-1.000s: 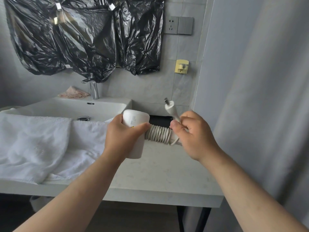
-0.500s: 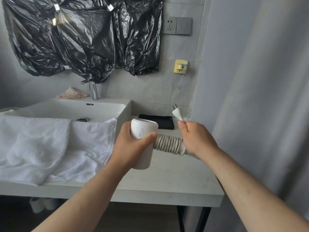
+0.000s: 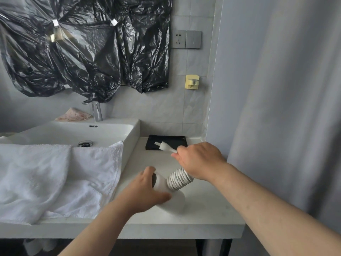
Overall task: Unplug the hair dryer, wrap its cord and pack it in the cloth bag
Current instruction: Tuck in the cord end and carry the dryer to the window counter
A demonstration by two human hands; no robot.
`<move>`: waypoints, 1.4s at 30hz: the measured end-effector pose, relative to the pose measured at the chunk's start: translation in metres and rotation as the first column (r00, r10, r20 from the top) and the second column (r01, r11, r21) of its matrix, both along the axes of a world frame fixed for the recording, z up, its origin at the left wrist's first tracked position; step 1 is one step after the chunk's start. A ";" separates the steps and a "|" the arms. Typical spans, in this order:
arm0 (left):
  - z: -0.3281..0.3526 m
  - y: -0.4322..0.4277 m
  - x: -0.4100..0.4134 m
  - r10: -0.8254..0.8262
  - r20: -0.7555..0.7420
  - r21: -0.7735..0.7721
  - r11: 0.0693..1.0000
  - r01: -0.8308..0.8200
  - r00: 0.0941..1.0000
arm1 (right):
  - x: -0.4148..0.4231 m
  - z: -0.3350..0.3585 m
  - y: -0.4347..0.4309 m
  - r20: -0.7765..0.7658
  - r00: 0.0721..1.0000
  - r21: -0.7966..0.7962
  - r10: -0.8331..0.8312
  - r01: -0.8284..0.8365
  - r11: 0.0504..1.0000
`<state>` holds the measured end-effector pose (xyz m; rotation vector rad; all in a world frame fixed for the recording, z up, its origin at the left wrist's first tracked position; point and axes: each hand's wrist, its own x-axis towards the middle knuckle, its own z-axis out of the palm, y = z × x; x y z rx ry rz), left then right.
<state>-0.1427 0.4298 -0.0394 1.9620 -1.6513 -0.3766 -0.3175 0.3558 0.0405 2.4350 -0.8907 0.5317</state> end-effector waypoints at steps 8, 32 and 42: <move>-0.029 -0.011 -0.011 0.091 -0.096 -0.123 0.987 -0.102 0.991 | 0.021 -0.005 -0.030 -0.011 0.990 -0.273 0.143 -0.140 0.952; -0.045 -0.014 -0.007 -0.259 -0.176 -0.648 0.757 0.086 0.950 | 0.020 -0.082 -0.001 0.820 0.571 0.384 -0.054 -0.476 0.791; -0.037 -0.027 0.007 -0.207 0.064 -0.730 0.657 0.188 0.976 | 0.014 -0.081 0.008 0.816 0.578 0.453 0.000 -0.640 0.621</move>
